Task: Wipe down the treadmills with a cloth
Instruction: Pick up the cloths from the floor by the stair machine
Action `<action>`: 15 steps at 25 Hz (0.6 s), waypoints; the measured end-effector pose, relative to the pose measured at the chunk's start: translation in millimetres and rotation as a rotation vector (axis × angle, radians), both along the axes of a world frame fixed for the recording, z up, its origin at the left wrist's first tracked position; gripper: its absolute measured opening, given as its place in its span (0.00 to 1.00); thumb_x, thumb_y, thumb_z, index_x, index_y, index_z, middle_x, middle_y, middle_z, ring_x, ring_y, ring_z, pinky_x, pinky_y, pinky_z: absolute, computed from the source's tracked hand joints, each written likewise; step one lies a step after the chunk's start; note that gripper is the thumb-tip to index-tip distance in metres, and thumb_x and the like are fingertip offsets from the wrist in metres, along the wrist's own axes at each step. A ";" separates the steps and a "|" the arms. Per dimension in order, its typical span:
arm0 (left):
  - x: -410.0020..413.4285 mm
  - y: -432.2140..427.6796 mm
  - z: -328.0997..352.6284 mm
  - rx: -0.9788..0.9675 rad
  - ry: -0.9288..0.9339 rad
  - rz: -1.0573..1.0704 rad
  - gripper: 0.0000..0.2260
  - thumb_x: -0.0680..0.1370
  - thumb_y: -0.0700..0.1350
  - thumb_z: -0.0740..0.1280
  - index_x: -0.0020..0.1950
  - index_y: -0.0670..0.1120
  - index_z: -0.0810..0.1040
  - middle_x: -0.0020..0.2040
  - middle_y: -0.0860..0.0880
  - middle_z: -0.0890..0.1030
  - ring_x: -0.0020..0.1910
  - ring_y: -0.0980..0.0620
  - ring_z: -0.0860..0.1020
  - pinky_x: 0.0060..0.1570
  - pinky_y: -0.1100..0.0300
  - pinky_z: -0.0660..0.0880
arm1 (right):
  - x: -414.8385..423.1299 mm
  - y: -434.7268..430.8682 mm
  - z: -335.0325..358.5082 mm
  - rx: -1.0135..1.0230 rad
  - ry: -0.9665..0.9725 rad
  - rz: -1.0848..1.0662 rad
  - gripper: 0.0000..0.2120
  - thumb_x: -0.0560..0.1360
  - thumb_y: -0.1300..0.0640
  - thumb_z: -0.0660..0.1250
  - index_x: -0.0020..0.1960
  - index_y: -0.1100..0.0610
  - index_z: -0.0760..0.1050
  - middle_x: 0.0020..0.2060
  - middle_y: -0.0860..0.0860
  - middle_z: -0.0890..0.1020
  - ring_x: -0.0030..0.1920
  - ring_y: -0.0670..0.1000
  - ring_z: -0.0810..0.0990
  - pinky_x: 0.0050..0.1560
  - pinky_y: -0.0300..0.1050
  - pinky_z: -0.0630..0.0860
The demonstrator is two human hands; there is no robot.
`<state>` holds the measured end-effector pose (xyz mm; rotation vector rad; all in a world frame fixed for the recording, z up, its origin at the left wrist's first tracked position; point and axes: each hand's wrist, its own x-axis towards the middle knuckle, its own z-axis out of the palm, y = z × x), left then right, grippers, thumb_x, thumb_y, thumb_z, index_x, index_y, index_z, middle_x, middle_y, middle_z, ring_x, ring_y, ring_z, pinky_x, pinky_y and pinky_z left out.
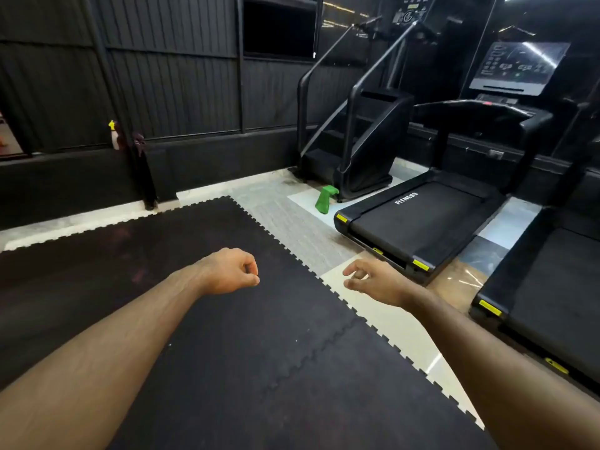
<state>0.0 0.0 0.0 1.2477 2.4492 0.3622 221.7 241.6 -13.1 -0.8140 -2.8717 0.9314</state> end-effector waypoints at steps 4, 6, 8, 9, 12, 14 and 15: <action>-97.8 79.6 -26.3 0.005 -0.054 0.028 0.04 0.73 0.55 0.68 0.45 0.57 0.79 0.44 0.57 0.81 0.43 0.57 0.81 0.50 0.52 0.79 | -100.1 75.1 -26.3 -0.030 -0.041 -0.012 0.11 0.78 0.51 0.69 0.60 0.52 0.79 0.51 0.48 0.83 0.53 0.50 0.81 0.57 0.49 0.78; -151.6 122.3 -24.1 0.007 -0.081 0.025 0.04 0.73 0.55 0.68 0.45 0.58 0.79 0.45 0.57 0.81 0.43 0.57 0.80 0.50 0.51 0.79 | -154.9 112.6 -24.7 -0.053 -0.036 -0.033 0.12 0.78 0.51 0.69 0.60 0.52 0.79 0.50 0.48 0.83 0.52 0.51 0.82 0.57 0.50 0.78; -201.3 161.9 -13.8 0.022 -0.084 0.024 0.04 0.73 0.55 0.67 0.45 0.58 0.79 0.45 0.57 0.81 0.44 0.57 0.80 0.50 0.51 0.79 | -205.9 150.4 -18.2 -0.047 -0.019 -0.043 0.12 0.78 0.51 0.69 0.60 0.53 0.79 0.49 0.48 0.83 0.52 0.51 0.82 0.57 0.51 0.78; -228.1 184.1 -11.0 0.026 -0.087 0.027 0.04 0.73 0.55 0.67 0.45 0.58 0.79 0.45 0.57 0.81 0.44 0.57 0.80 0.50 0.52 0.79 | -232.5 172.2 -16.3 -0.050 -0.013 -0.051 0.12 0.78 0.50 0.69 0.60 0.52 0.79 0.50 0.48 0.83 0.52 0.51 0.82 0.57 0.51 0.78; -298.7 253.3 -12.9 0.000 -0.105 0.007 0.04 0.73 0.55 0.67 0.44 0.58 0.80 0.43 0.56 0.81 0.42 0.57 0.81 0.49 0.52 0.80 | -303.9 236.7 -19.1 -0.075 -0.017 -0.058 0.12 0.78 0.50 0.69 0.60 0.52 0.80 0.51 0.49 0.83 0.52 0.51 0.81 0.58 0.51 0.78; -348.8 304.4 -24.7 -0.015 -0.103 0.002 0.04 0.73 0.55 0.67 0.44 0.57 0.80 0.43 0.56 0.82 0.41 0.57 0.82 0.49 0.52 0.80 | -349.4 288.8 -32.3 -0.090 -0.025 -0.074 0.13 0.78 0.50 0.69 0.61 0.53 0.79 0.53 0.50 0.83 0.53 0.50 0.82 0.59 0.50 0.78; -372.3 328.5 -31.1 -0.021 -0.099 0.000 0.04 0.73 0.54 0.67 0.44 0.57 0.80 0.43 0.56 0.82 0.42 0.57 0.81 0.50 0.52 0.80 | -370.7 314.7 -39.4 -0.102 -0.022 -0.086 0.14 0.78 0.50 0.69 0.62 0.53 0.79 0.53 0.50 0.83 0.53 0.50 0.82 0.59 0.50 0.78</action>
